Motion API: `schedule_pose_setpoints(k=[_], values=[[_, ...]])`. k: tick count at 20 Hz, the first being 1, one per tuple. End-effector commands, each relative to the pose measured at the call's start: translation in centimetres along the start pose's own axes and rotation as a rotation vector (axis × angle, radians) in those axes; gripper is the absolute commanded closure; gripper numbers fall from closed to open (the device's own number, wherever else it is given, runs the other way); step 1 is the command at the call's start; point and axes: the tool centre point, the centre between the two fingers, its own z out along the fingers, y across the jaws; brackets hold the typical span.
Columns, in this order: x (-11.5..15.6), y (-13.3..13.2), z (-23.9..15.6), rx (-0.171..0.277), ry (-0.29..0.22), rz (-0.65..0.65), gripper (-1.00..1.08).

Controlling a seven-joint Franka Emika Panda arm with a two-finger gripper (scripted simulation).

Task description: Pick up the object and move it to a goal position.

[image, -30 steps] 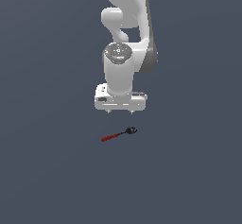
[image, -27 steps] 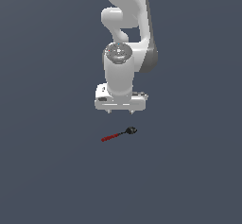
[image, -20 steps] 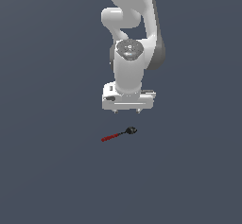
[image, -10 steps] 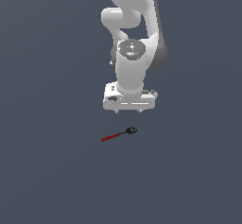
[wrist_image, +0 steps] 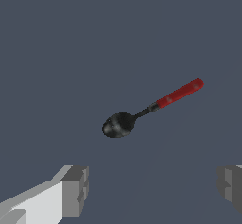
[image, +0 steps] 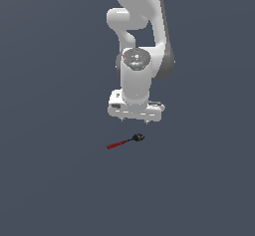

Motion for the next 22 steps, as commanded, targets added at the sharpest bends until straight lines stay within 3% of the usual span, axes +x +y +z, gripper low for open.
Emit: schedule_pose_setpoints(k=[1, 22], values=[[0.3, 0.1, 0.6, 0.002, 0.000, 0.062, -0.92], [2.9, 1.9, 6.2, 0.002, 0.011, 0.686, -0.92]])
